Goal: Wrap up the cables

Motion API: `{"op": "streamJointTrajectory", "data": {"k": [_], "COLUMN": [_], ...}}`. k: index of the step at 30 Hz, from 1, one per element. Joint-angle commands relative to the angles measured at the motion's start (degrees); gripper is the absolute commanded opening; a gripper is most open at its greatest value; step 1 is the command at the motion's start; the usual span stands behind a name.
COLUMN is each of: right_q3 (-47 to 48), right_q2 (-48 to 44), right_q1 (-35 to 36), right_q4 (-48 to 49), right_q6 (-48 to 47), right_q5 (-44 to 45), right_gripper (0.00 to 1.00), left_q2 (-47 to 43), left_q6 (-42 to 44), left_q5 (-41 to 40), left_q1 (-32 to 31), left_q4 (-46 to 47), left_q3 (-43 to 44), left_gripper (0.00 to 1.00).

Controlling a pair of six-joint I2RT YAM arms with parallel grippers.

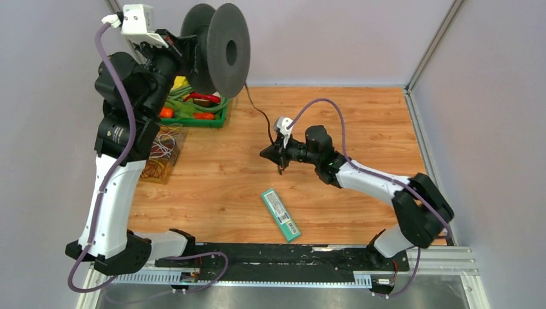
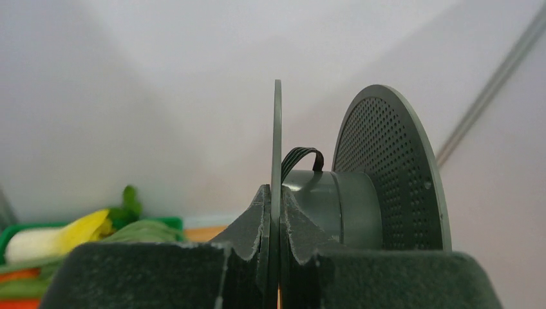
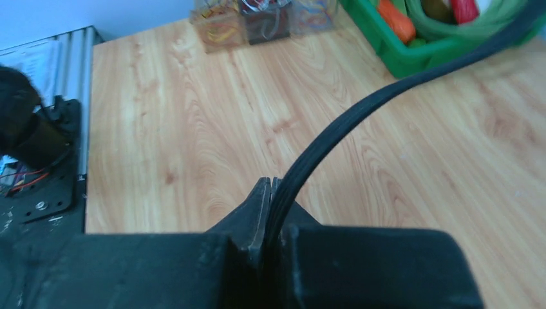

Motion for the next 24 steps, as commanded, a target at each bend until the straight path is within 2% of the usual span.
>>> {"op": "streamJointTrajectory", "data": {"k": [1, 3, 7, 16, 24], "right_q3": [3.45, 9.50, 19.97, 41.15, 52.67], "right_q2": [-8.99, -8.65, -4.79, -4.17, -2.59], "right_q1": [1.52, 2.05, 2.23, 3.55, 3.55], "right_q4": [-16.91, -27.46, -44.87, -68.96, -76.72], "right_q6": [-13.18, -18.12, -24.27, -38.86, -46.87], "right_q5": [-6.86, -8.10, -8.98, -11.62, -12.14], "right_gripper": [0.00, 0.00, 0.00, 0.00, 0.00], "left_q2": [2.38, 3.88, 4.50, 6.08, 4.76], "left_q6": [-2.32, -6.72, -13.68, -13.61, -14.39], "left_q5": [-16.78, -17.84, -16.79, -17.67, -15.47], "left_q1": [0.24, 0.07, -0.02, -3.26, -4.59], "left_q4": [-5.71, -8.62, -8.37, -12.68, -13.20], "left_q3": [0.09, -0.08, -4.29, -12.81, -21.08], "left_gripper": [0.00, 0.00, 0.00, 0.00, 0.00]}}
